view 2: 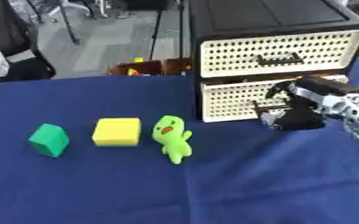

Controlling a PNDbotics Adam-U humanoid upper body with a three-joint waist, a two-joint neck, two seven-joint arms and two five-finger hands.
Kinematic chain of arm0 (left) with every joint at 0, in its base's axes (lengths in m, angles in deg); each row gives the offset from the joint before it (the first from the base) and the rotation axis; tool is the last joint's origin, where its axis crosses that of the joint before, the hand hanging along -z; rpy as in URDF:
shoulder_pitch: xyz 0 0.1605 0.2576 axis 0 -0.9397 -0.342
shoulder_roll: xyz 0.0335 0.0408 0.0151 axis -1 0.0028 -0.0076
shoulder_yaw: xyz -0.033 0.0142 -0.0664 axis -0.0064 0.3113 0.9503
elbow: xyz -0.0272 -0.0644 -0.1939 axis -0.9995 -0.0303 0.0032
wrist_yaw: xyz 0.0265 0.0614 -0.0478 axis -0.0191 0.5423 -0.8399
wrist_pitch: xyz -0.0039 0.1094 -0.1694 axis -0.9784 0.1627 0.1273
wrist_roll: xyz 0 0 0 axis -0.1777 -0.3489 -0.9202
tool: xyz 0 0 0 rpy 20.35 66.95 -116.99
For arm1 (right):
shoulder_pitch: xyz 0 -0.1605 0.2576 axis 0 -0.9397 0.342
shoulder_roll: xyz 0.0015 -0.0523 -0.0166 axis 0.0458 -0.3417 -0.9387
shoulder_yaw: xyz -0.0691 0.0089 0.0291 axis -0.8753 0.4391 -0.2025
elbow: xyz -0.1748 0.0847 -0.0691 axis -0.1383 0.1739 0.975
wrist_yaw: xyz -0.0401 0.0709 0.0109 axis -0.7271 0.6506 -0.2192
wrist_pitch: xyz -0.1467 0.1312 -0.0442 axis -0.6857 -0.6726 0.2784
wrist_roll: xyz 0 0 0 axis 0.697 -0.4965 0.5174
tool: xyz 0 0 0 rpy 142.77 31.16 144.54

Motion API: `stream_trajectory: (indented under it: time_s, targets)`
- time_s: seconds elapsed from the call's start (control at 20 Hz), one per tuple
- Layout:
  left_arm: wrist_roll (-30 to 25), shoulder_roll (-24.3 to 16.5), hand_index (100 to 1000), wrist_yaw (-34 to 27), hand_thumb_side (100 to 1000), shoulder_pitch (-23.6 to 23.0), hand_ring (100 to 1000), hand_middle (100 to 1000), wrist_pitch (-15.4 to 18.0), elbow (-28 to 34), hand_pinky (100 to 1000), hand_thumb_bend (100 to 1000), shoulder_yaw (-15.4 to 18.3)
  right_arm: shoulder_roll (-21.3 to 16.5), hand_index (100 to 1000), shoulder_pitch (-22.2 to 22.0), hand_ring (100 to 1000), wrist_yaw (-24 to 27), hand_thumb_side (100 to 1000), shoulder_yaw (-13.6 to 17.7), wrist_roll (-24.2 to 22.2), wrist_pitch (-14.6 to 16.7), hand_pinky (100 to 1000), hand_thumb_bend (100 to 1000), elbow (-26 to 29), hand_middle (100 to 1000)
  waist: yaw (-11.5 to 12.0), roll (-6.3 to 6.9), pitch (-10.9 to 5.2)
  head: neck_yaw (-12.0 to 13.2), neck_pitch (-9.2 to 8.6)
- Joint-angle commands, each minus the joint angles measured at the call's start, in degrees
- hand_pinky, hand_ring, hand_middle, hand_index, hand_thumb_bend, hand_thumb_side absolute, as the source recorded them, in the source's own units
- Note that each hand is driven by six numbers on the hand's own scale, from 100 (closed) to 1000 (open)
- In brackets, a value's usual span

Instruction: Pick up objects from table and place into drawer.

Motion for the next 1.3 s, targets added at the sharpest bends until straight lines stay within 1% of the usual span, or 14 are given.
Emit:
stream_trajectory:
  time_s: [0.05,0.25,0.6,1.1,1.3]
  targets:
    - [-0.10,-0.51,899,-0.30,925,0.56,642,660,-0.18,0.91,545,315,0.05,-0.62,882,1.48,182,-1.07,692,0.34,0.01,0.65,100,223,-2.08,174,0.10,-0.21,-0.81,-0.11,-0.85]
    - [-0.18,-0.32,900,-0.42,925,0.55,642,660,-0.20,0.91,545,313,-0.01,0.17,895,2.69,187,-1.61,680,-0.42,0.04,1.37,100,239,-4.87,178,0.21,-0.19,-0.67,-0.16,-0.92]
    - [-0.28,0.02,899,-0.64,926,0.63,641,657,-0.21,0.91,544,307,-0.05,1.98,918,4.62,196,-4.14,662,-1.37,0.74,2.69,100,252,-10.93,184,0.93,-0.19,-0.19,-0.23,-1.00]
    - [-0.49,0.30,897,-0.91,927,0.71,638,643,-0.32,0.91,542,295,-0.20,3.32,892,6.15,209,-7.16,662,-2.12,0.86,3.91,100,249,-17.03,194,1.46,-0.03,0.28,-0.37,-1.15]
    - [-0.52,0.35,896,-0.91,927,0.77,638,640,-0.43,0.91,542,292,-0.23,3.23,852,6.03,205,-6.58,666,-1.92,0.94,4.29,100,249,-16.71,190,1.36,0.03,0.37,-0.31,-1.12]
